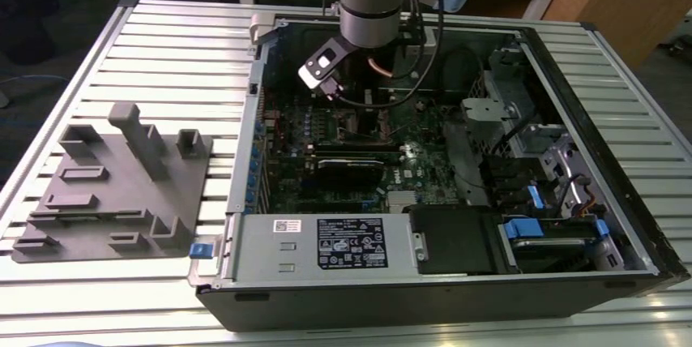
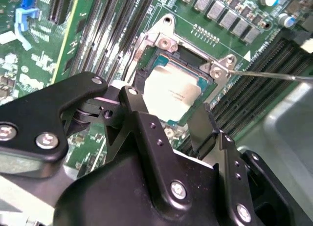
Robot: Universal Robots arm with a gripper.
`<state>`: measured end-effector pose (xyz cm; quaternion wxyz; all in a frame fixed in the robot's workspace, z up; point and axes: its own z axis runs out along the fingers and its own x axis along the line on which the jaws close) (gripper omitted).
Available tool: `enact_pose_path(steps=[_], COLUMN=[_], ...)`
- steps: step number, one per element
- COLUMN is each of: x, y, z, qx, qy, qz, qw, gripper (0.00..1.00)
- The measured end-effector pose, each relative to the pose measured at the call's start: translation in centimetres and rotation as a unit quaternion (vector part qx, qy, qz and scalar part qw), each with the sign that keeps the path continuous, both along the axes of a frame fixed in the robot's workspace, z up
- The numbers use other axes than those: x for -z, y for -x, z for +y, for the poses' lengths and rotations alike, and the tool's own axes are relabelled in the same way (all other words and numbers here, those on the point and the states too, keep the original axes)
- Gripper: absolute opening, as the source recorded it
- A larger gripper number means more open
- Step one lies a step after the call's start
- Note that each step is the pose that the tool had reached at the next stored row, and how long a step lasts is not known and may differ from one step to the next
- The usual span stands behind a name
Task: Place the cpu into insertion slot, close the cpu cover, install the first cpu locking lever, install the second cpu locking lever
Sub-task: 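Place the cpu into insertion slot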
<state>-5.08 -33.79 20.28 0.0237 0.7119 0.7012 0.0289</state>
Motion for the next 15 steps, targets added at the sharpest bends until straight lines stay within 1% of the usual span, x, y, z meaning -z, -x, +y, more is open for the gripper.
enact_pose_path(steps=[3,6,14,15], x=[-0.83,-1.38,-1.42,-1.42], y=[0.00,0.00,0.00,0.00], z=[0.00,0.00,0.00,0.00], qx=[0.000,0.000,0.000,0.000], qy=[0.0000,0.0000,-0.0001,0.0000], qz=[0.0000,0.0000,0.0000,0.0000], qw=[1.00000,1.00000,1.00000,1.00000], gripper=[0.62,0.62,0.62,0.60])
